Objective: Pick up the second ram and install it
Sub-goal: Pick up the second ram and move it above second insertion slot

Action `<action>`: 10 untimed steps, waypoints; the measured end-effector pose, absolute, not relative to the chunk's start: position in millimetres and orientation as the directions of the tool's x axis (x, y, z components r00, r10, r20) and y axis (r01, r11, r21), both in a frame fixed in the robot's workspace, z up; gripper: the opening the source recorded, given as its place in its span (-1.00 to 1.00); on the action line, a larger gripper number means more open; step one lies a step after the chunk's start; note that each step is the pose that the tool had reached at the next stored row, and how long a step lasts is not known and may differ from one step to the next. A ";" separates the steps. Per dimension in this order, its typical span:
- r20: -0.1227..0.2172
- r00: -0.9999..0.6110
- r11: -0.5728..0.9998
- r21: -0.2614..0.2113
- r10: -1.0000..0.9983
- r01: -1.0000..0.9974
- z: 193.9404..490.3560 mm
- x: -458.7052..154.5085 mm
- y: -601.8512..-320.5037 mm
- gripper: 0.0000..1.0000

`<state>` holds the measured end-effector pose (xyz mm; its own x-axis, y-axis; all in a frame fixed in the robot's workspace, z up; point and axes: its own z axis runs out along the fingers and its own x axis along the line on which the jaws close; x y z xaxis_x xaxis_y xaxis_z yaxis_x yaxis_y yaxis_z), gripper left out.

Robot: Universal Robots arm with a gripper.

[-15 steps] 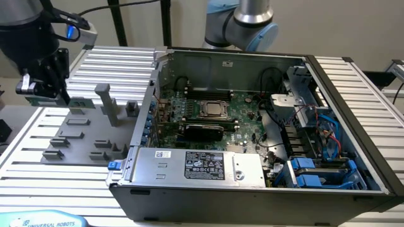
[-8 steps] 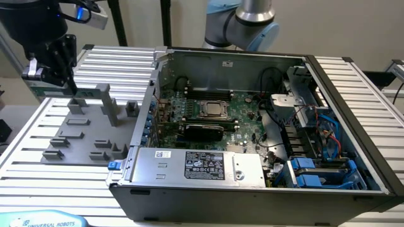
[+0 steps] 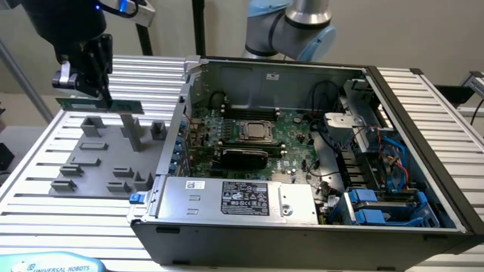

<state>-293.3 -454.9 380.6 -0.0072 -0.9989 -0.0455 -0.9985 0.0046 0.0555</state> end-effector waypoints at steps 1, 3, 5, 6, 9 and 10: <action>-0.045 -0.007 0.005 0.055 -0.999 -0.998 381.4 -288.6 -454.9 -0.73; -0.046 -0.007 0.005 0.056 -0.999 -0.998 383.0 -279.7 -454.8 -0.73; -0.046 -0.007 0.005 0.055 -0.999 -0.998 384.5 -270.6 -454.9 -0.73; -0.046 -0.007 0.005 0.056 -0.999 -0.998 385.3 -265.7 -454.9 -0.73; -0.046 -0.007 0.005 0.055 -0.999 -0.998 387.6 -252.3 -454.8 -0.73; -0.046 -0.007 0.005 0.055 -0.999 -0.998 388.5 -247.8 -454.9 -0.73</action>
